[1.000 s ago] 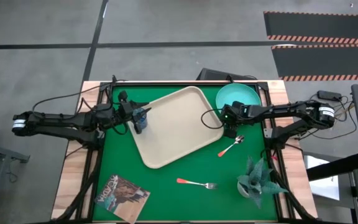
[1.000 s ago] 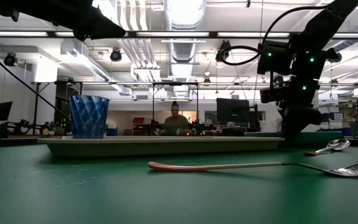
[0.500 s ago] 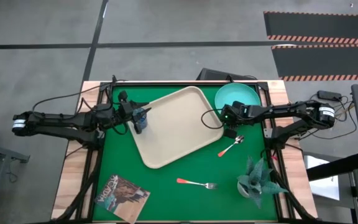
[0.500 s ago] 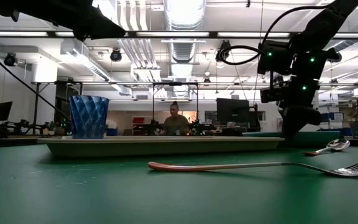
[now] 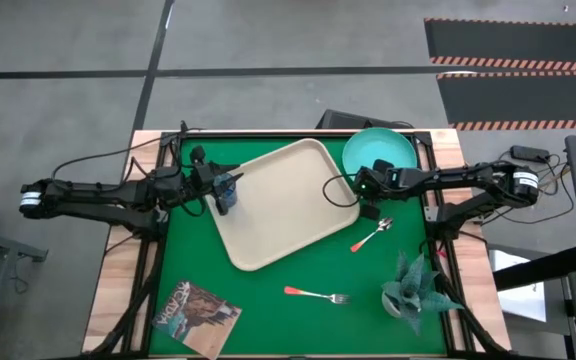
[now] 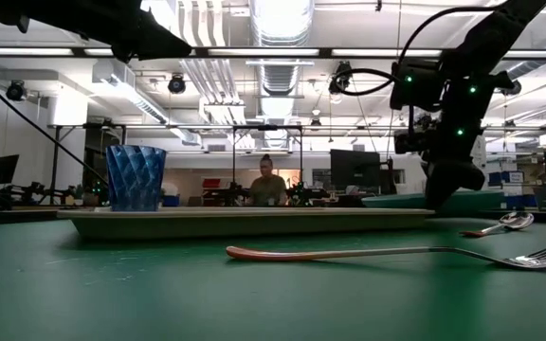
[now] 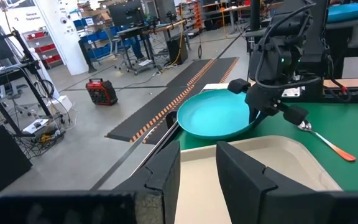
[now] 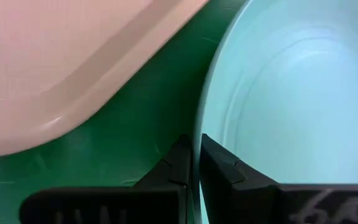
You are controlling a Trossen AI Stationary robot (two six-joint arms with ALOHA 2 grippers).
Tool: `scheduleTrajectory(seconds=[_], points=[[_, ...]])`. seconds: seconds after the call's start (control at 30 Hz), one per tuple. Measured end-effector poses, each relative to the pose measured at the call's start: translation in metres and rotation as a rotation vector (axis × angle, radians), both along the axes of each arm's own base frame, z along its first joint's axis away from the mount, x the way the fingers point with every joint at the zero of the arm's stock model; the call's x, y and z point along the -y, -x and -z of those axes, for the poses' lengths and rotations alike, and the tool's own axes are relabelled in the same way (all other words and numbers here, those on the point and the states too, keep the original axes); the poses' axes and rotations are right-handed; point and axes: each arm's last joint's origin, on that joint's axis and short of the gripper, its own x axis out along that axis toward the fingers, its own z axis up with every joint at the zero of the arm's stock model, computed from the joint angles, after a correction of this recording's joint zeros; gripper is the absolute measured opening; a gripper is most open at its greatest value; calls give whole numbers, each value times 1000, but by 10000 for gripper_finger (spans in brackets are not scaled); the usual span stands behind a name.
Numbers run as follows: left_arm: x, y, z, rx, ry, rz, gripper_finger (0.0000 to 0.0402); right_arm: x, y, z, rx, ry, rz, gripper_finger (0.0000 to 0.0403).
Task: Pick and place plate/cup/fork/spoon on tray
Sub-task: Put the blue plate on the white tray
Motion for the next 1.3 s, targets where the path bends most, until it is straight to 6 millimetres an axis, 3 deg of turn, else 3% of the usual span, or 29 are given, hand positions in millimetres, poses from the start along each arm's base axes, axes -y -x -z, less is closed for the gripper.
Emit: scheduleTrajectory(seconds=[0.77,1.3], points=[[0,0,0,0,0,0,89,7,-19,-34,27,49,-29,10],[0,0,0,0,0,0,89,4,-24,-39,43,65,-66,10]])
